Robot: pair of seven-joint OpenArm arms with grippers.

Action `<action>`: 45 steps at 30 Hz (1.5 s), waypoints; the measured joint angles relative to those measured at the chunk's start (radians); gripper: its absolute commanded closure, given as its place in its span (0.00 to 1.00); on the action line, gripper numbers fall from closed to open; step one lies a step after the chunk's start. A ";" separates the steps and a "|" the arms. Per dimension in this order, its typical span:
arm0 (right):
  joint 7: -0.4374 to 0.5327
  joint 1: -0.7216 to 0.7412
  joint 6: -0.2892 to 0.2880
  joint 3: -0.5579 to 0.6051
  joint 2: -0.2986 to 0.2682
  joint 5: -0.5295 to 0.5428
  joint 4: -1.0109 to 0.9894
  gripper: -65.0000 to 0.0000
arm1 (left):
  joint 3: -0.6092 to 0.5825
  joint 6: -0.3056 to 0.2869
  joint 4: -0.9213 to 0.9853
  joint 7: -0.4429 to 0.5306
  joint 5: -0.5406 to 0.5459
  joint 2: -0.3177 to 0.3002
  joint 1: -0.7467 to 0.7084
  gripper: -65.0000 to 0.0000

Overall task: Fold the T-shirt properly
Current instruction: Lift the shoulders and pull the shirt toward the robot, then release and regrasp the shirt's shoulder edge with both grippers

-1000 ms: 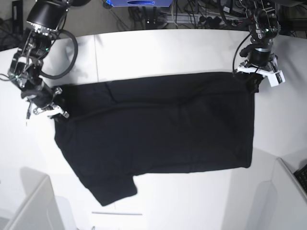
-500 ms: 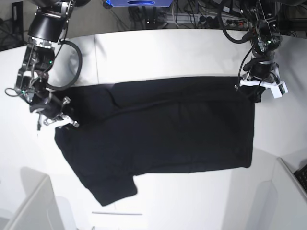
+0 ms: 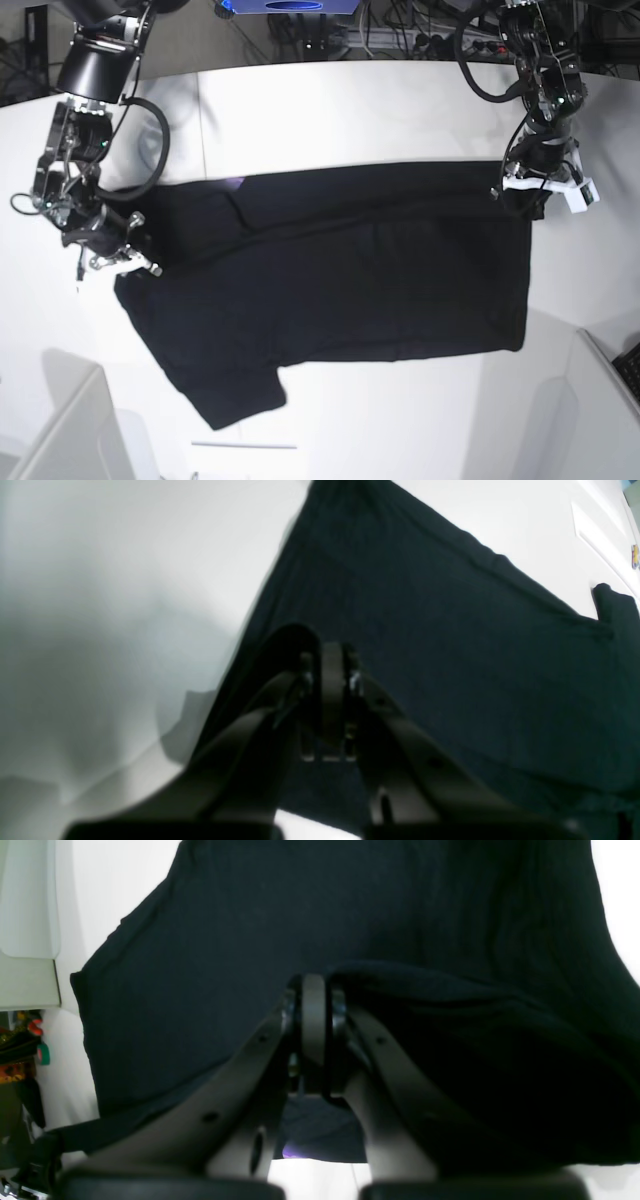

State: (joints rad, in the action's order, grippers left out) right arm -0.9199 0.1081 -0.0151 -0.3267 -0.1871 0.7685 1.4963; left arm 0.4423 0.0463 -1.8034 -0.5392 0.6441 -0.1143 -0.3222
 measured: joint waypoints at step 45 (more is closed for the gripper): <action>-0.005 -0.303 -0.005 -0.462 0.252 -0.089 0.311 0.42 | 0.303 -0.217 -0.089 0.014 0.013 0.149 -0.214 0.39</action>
State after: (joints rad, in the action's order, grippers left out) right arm -0.9253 -0.1944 -0.0196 -0.7883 0.0650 0.6796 1.8069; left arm 0.7452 -0.1707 -1.8927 -0.5247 0.6567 0.0345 -0.5362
